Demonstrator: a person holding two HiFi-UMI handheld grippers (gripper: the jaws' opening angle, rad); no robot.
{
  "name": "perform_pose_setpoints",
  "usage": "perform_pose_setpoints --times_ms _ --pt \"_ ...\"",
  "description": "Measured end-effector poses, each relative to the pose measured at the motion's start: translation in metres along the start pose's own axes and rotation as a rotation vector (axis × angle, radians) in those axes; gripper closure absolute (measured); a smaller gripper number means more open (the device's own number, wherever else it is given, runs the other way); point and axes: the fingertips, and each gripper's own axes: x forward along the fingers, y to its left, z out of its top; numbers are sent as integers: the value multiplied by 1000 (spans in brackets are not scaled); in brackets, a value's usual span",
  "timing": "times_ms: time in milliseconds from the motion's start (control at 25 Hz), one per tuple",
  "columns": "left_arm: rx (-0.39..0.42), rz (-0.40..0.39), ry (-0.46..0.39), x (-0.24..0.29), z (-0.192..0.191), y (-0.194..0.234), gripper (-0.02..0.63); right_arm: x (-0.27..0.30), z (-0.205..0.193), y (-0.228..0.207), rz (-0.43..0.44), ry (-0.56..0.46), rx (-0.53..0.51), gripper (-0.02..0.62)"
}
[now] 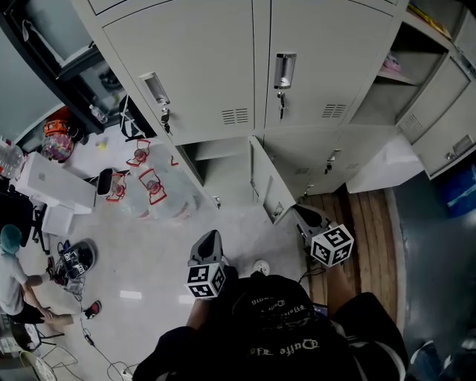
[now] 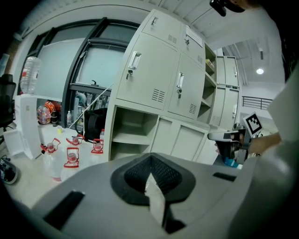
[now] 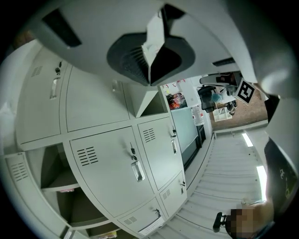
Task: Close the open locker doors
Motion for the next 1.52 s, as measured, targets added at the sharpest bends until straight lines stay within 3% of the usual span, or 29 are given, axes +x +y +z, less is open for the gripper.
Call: perform_pose_setpoints --times_ms 280,560,840,1000,1520 --pt "-7 -3 13 2 -1 7 599 13 -5 34 42 55 -100 583" --pt "-21 6 16 2 -1 22 600 35 -7 73 -7 82 -268 591" --pt "-35 22 19 -4 0 47 600 60 -7 106 8 80 -275 591" --pt "-38 27 25 -6 -1 59 600 78 -7 123 36 65 -202 591" --pt "-35 14 40 -6 3 94 600 136 2 161 -41 47 -197 591"
